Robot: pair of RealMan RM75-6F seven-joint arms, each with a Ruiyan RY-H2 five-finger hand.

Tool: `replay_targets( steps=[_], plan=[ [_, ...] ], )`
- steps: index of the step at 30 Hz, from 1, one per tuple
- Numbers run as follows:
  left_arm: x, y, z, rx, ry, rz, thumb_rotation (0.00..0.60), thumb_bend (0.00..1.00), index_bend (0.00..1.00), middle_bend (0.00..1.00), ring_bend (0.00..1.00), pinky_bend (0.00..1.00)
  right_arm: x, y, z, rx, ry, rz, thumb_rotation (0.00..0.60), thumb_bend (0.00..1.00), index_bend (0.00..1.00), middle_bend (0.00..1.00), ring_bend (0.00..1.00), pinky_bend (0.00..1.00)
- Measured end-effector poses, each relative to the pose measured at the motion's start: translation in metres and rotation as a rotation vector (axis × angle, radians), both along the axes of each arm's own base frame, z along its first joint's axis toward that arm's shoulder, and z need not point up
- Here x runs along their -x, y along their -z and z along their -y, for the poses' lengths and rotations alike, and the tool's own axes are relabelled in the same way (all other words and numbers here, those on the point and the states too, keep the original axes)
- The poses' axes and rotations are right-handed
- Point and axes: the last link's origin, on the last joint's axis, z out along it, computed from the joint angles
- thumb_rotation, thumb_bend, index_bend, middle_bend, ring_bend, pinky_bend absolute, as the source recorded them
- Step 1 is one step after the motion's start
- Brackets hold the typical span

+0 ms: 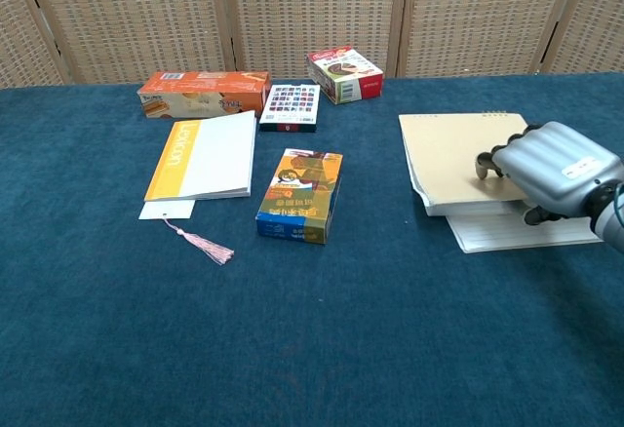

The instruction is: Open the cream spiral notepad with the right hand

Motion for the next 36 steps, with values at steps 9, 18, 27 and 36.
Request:
replay_targets(
  steps=[9, 18, 27, 36],
  plan=[
    [0.000, 0.000, 0.000, 0.007, 0.000, 0.001, 0.600, 0.00, 0.00, 0.00, 0.00, 0.00, 0.002, -0.003, 0.003, 0.011, -0.021, 0.013, 0.600, 0.62, 0.65, 0.65, 0.55, 0.48],
    [-0.001, 0.002, 0.000, 0.016, 0.004, -0.007, 0.600, 0.00, 0.00, 0.00, 0.00, 0.00, 0.011, -0.020, 0.002, -0.007, -0.066, 0.035, 0.600, 0.62, 0.66, 0.66, 0.55, 0.49],
    [-0.003, 0.005, 0.002, 0.022, 0.011, -0.018, 0.600, 0.00, 0.00, 0.00, 0.00, 0.00, 0.015, -0.052, -0.022, -0.125, -0.271, -0.024, 0.600, 0.62, 0.66, 0.66, 0.55, 0.50],
    [-0.004, 0.006, 0.003, 0.022, 0.013, -0.020, 0.600, 0.00, 0.00, 0.00, 0.00, 0.00, 0.015, -0.071, -0.057, -0.237, -0.382, -0.004, 0.600, 0.62, 0.66, 0.66, 0.56, 0.54]
  ],
)
